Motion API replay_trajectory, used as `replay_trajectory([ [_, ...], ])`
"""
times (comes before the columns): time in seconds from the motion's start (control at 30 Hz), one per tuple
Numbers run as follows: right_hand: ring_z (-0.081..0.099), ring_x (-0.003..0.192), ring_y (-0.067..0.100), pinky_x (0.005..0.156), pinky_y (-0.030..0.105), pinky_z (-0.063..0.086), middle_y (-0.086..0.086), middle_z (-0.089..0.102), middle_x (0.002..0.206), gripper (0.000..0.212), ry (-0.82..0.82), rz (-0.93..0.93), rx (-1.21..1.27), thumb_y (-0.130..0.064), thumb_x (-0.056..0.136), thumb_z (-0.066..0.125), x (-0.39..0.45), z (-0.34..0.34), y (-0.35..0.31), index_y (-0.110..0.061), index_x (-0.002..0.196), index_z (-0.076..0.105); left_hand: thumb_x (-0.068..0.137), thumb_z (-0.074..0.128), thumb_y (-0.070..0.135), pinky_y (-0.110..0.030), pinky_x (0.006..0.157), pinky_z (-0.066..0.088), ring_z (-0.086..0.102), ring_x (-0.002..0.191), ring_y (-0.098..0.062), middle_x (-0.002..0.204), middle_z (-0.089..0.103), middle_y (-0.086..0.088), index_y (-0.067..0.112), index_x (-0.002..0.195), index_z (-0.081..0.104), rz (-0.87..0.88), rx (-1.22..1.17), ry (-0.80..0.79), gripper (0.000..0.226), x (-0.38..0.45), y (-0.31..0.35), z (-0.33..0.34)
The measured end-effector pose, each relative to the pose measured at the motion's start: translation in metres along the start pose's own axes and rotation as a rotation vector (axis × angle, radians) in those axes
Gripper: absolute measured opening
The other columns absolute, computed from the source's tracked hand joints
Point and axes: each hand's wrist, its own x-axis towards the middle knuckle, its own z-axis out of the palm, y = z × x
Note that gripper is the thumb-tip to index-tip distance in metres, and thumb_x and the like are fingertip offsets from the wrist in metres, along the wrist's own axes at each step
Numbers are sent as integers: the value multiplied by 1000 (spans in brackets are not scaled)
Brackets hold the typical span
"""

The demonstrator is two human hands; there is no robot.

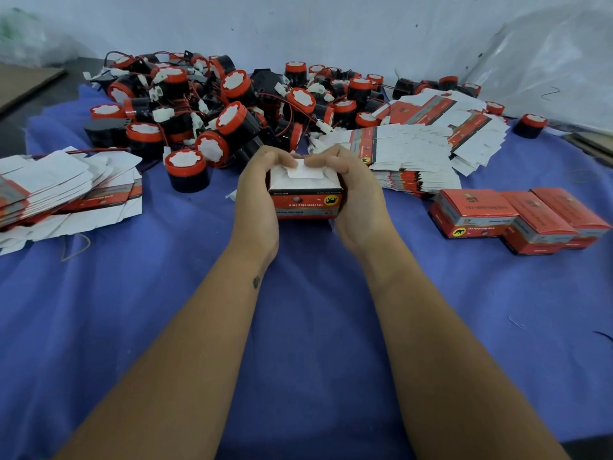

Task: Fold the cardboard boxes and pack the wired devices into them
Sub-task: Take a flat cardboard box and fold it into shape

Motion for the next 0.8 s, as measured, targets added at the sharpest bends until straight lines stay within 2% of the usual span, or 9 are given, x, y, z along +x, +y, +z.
replay_trajectory([
  [0.13, 56, 76, 24, 60, 30, 49, 6, 62, 84, 18, 41, 2, 15, -5, 69, 53, -2, -1, -5, -17, 77, 62, 91, 43, 1, -25, 58, 53, 63, 72, -7, 82, 65, 8, 22, 83, 60, 25, 79, -15, 28, 0, 1, 1],
  [0.23, 57, 79, 26, 57, 30, 49, 7, 60, 88, 33, 88, -19, -10, 15, 77, 47, -2, 0, -7, -15, 87, 55, 86, 44, -8, -24, 61, 54, 63, 76, -5, 88, 66, 9, 25, 89, 60, 36, 127, 2, 37, 1, 1, 3],
  [0.33, 58, 84, 26, 60, 32, 52, 8, 61, 94, 39, 114, -29, -47, 19, 79, 45, -4, 1, -7, -16, 92, 56, 85, 45, -10, -22, 62, 54, 65, 81, -5, 91, 68, 10, 26, 94, 61, 33, 148, 3, 41, 1, 0, 3],
  [0.43, 62, 80, 18, 61, 29, 53, 5, 63, 94, 26, 163, -22, -9, 6, 89, 49, -2, 3, -7, -16, 99, 60, 86, 47, -10, -22, 64, 54, 67, 87, -8, 92, 71, 10, 25, 103, 60, 38, 99, 13, 41, 1, 0, 1],
  [0.53, 62, 87, 14, 71, 23, 52, 9, 64, 101, 18, 286, -39, 19, -11, 98, 45, 2, 2, -8, -14, 98, 63, 80, 53, -3, -27, 71, 55, 67, 97, -14, 97, 71, 9, 25, 108, 58, 105, 62, 34, 40, 1, 2, 0],
  [0.6, 58, 68, -3, 56, 9, 44, 0, 64, 88, 24, 369, -48, -162, -20, 100, 44, 3, 0, -9, -13, 100, 66, 78, 55, 1, -28, 75, 55, 67, 100, -15, 102, 71, 7, 27, 111, 57, 143, 51, 43, 43, 0, 4, 1],
  [0.63, 54, 57, -6, 50, 7, 41, -5, 63, 79, 28, 379, -27, -214, -26, 100, 43, 2, -1, -9, -12, 104, 67, 78, 55, 0, -27, 77, 55, 66, 103, -14, 106, 70, 6, 27, 114, 56, 163, 55, 37, 44, 0, 4, 0],
  [0.7, 55, 53, -3, 45, 9, 40, -11, 63, 68, 31, 355, 78, -203, -40, 100, 45, -2, 1, -10, -19, 106, 67, 80, 54, -2, -29, 84, 55, 64, 110, -13, 114, 68, 4, 28, 119, 55, 205, 105, 12, 49, -1, 4, 0],
  [0.8, 63, 70, 6, 54, 20, 48, -15, 68, 75, 22, 277, 44, -187, -41, 97, 50, -7, 3, -9, -35, 88, 70, 85, 56, -3, -25, 96, 51, 56, 119, 0, 128, 61, 9, 29, 125, 52, 258, 281, -24, 51, -3, 2, 0],
])
